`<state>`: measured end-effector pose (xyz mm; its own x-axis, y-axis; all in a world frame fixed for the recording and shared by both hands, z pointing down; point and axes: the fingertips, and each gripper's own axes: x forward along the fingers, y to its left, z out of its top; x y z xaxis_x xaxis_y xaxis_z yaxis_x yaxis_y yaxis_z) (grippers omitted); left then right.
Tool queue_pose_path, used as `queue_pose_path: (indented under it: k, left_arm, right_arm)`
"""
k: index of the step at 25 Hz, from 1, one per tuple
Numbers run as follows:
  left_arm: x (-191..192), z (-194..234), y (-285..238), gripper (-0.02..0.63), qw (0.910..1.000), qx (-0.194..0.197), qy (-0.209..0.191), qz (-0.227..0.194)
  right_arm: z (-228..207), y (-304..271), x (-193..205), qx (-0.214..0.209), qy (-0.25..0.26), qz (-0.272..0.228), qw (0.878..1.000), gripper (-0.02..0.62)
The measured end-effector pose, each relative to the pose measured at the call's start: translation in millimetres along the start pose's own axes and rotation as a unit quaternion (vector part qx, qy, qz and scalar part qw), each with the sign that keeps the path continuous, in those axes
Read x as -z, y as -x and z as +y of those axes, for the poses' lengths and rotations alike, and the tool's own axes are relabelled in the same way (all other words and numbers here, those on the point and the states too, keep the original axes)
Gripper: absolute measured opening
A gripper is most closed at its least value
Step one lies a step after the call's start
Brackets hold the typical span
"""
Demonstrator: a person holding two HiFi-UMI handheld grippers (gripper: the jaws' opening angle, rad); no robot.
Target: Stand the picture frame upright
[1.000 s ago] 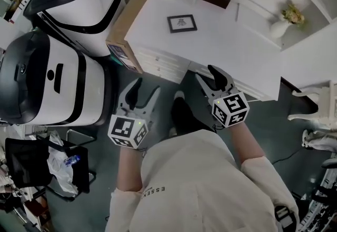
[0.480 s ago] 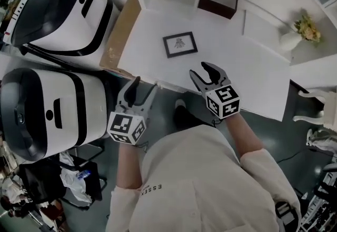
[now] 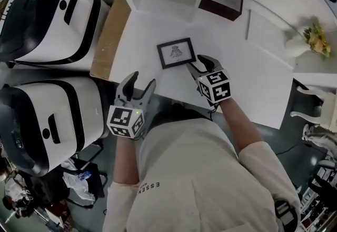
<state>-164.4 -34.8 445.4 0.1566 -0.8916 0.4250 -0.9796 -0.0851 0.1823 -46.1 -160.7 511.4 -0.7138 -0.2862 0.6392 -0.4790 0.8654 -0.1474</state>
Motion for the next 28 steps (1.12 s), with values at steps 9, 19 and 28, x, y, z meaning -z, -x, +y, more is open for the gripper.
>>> queue_pose_path:
  k: [9, 19, 28]
  left_arm:
    - [6, 26, -27, 0.241, 0.9996, 0.005, -0.010, 0.025]
    - [13, 37, -48, 0.241, 0.9986, 0.030, 0.004, 0.042]
    - [22, 33, -36, 0.239, 0.9967, 0.053, 0.001, 0.061]
  right_arm:
    - [-38, -60, 20, 0.018, -0.020, 0.069, 0.997, 0.202]
    - [-48, -82, 36, 0.034, -0.081, 0.087, 0.992, 0.139]
    - [-43, -71, 46, 0.066, -0.106, 0.088, 0.988, 0.127]
